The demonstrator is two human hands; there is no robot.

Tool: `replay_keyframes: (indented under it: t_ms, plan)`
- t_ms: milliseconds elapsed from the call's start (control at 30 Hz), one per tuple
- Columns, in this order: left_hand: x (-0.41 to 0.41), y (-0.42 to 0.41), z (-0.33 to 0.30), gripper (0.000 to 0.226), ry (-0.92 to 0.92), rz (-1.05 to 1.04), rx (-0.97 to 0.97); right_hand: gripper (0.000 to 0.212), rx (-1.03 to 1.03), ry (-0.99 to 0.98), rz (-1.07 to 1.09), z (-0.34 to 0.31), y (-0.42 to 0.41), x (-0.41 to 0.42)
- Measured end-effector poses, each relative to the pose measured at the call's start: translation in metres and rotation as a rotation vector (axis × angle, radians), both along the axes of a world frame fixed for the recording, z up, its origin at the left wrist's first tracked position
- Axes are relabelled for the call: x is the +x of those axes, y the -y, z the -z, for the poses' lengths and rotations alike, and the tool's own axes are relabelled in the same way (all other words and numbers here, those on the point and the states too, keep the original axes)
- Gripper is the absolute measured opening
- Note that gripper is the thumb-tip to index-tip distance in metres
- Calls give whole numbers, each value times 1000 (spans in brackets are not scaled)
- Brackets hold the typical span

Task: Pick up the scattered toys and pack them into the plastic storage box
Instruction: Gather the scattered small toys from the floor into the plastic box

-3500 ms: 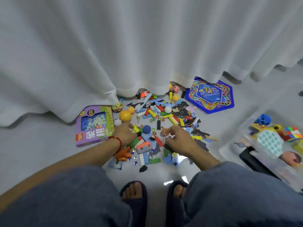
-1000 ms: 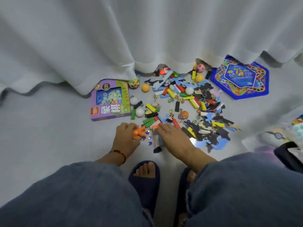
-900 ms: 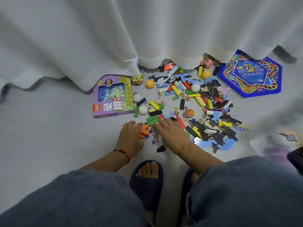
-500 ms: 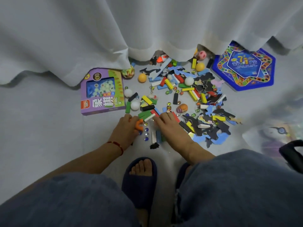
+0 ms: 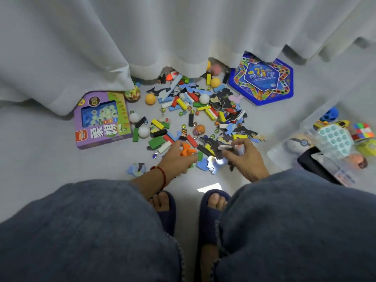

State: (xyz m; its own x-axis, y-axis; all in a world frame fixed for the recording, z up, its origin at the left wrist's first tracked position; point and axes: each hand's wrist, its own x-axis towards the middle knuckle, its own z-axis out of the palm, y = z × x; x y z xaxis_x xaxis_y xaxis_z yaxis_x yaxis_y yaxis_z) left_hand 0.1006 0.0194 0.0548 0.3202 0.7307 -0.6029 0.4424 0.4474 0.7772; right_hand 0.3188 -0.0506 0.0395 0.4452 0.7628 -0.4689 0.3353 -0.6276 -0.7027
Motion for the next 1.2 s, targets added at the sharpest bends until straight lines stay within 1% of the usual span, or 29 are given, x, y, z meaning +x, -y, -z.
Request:
replay_keyframes:
  t_ms: [33,67,100,133,200,300,400,500,667,733,867,967,1033,1133,1200]
  plan:
    - [3,1,1,34,-20,5,-13,64,-35,228,-217,5,1,3]
    - [5,1,2,33,-42,17,-20,81,-70,378,-396,10,0,3]
    - [6,1,3,33,-60,27,-26,96,-102,452,-528,14,-2,2]
    - [7,1,4,33,-74,32,-29,108,-127,497,-626,19,-4,0]
    - [7,0,6,32,-90,25,-25,117,-129,579,-773,35,-10,-3]
    - [4,-3,7,32,-110,-12,3,112,-93,657,-851,50,-20,-6]
    - [0,-8,8,34,-114,-19,30,97,-48,637,-826,53,-32,-6]
    - [-4,-12,9,29,-132,-20,43,85,-46,625,-767,54,-42,-6]
    - [-5,-13,1,35,-145,-33,58,51,-26,632,-638,47,-53,-7]
    - [-1,-14,-5,33,-152,-35,74,43,4,632,-604,46,-53,-4]
    - [8,-13,-22,28,-131,-57,74,27,64,539,-508,32,-48,5]
    - [15,-12,-46,31,-96,-26,45,25,76,419,-409,6,-36,10]
    - [23,-13,-64,37,-29,-18,2,28,127,329,-279,-23,-24,12]
    - [43,-15,-96,48,140,65,-49,32,299,223,-52,-80,-2,21]
    - [67,-14,-122,52,253,148,-63,25,425,149,107,-119,15,35]
